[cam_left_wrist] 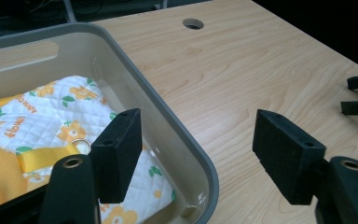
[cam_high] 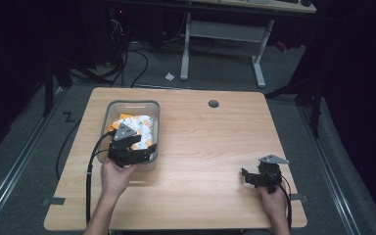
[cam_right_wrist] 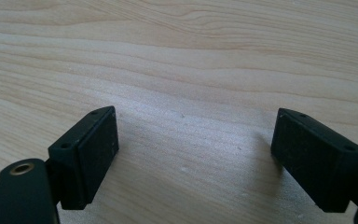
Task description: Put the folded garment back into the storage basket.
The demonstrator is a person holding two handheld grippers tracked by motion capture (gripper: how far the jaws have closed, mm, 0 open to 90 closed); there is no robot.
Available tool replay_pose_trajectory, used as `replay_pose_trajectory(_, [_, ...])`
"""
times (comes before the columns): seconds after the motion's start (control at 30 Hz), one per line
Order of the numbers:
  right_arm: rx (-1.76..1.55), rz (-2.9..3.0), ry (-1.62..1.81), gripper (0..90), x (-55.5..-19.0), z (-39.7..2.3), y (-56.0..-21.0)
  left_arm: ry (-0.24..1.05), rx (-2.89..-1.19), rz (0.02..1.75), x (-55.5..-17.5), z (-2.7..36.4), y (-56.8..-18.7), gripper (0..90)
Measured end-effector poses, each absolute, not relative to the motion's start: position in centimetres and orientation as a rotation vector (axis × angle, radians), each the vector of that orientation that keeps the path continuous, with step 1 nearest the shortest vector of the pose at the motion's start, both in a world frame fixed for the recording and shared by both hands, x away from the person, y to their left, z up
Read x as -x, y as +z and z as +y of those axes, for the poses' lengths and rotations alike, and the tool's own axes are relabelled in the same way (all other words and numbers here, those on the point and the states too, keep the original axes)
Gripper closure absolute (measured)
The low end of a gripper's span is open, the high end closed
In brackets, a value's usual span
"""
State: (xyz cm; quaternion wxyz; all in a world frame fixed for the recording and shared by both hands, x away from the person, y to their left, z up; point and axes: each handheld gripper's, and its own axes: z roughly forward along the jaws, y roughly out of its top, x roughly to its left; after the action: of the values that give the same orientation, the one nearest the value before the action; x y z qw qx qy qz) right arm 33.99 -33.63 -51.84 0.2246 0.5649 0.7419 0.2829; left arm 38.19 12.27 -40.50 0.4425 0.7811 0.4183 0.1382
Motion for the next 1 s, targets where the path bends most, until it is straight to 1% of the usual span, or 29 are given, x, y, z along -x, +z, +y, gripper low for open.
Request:
replay_pose_trajectory(0.53, [-1.56, 2.046, 0.781, 14.7, -34.0, -33.6, -51.8, 0.305, -1.952, 0.979, -37.4, 10.4, -40.6, 33.3])
replay_pose_trajectory(1.0, [-1.56, 2.047, 0.781, 14.7, -34.0, -33.6, -51.8, 0.245, -1.961, 0.935, -37.1, 8.6, -41.2, 33.3])
